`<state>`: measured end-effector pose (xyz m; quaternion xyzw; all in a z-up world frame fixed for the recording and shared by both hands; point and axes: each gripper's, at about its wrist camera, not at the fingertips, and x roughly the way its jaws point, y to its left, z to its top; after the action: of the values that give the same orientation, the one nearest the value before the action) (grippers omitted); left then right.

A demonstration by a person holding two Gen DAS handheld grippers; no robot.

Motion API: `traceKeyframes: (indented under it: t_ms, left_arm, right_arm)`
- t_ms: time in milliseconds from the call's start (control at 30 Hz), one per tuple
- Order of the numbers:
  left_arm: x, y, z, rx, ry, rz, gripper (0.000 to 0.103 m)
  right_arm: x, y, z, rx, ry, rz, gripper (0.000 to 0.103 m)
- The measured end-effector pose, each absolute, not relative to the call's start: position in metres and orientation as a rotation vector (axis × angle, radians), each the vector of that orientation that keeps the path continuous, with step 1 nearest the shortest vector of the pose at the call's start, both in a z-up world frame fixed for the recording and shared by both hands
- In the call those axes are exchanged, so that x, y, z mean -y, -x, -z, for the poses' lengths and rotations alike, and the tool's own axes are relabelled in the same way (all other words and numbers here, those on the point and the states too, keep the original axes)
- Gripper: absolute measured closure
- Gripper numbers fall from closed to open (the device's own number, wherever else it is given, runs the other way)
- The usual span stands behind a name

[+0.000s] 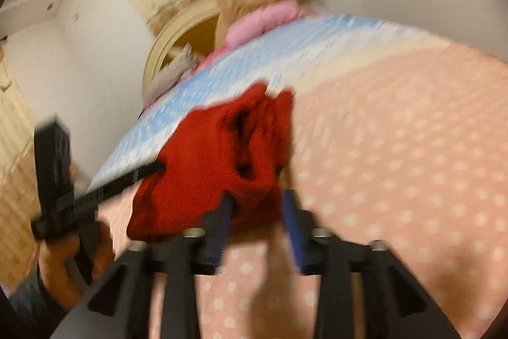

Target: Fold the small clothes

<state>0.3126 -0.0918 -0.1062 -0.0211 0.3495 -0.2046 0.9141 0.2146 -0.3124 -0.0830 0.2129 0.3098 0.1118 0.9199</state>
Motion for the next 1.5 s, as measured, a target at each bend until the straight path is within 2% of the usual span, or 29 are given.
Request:
traceKeyframes:
  t_ms: [33, 100, 267, 300, 367, 433, 533, 800, 900, 967, 1000, 1133, 1300, 1500]
  left_arm:
    - [0.094, -0.312, 0.109, -0.720, 0.031, 0.414, 0.023]
    - [0.095, -0.317, 0.112, -0.730, 0.026, 0.400, 0.020]
    - [0.089, -0.316, 0.119, -0.748, 0.095, 0.393, 0.015]
    - [0.088, -0.315, 0.121, -0.750, 0.102, 0.392, 0.013]
    - [0.084, -0.314, 0.123, -0.753, 0.125, 0.383, 0.009]
    - [0.078, -0.315, 0.123, -0.758, 0.158, 0.393, 0.008]
    - [0.073, -0.315, 0.122, -0.751, 0.195, 0.399, 0.008]
    - [0.075, -0.324, 0.134, -0.811, 0.205, 0.387, 0.000]
    - [0.071, -0.325, 0.140, -0.828, 0.236, 0.383, 0.000]
    - [0.071, -0.326, 0.143, -0.838, 0.246, 0.383, 0.000]
    - [0.071, -0.325, 0.143, -0.838, 0.245, 0.382, 0.000]
    - [0.072, -0.325, 0.143, -0.837, 0.243, 0.380, 0.000]
    - [0.067, -0.320, 0.141, -0.823, 0.267, 0.381, 0.000]
    - [0.068, -0.319, 0.139, -0.811, 0.256, 0.364, 0.000]
  right_arm:
    - [0.314, -0.210, 0.075, -0.595, -0.423, -0.197, 0.043]
    - [0.308, -0.212, 0.056, -0.547, -0.372, -0.198, 0.042]
    - [0.294, -0.277, 0.030, -0.662, -0.326, -0.285, 0.044]
    - [0.296, -0.293, 0.034, -0.698, -0.323, -0.267, 0.048]
    - [0.300, -0.322, 0.047, -0.787, -0.346, -0.278, 0.083]
    - [0.304, -0.339, 0.065, -0.861, -0.405, -0.326, 0.090]
    - [0.308, -0.324, 0.074, -0.840, -0.382, -0.297, 0.093]
    - [0.309, -0.311, 0.078, -0.802, -0.290, -0.219, 0.093]
    - [0.302, -0.310, 0.058, -0.744, -0.233, -0.184, 0.080]
    - [0.297, -0.309, 0.039, -0.677, -0.211, -0.192, 0.063]
    - [0.294, -0.310, 0.031, -0.658, -0.213, -0.232, 0.062]
    - [0.265, -0.329, 0.017, -0.699, -0.177, -0.435, 0.061]
    - [0.250, -0.357, 0.066, -0.892, -0.094, -0.417, 0.061]
    - [0.287, -0.350, 0.087, -0.833, -0.296, -0.484, 0.062]
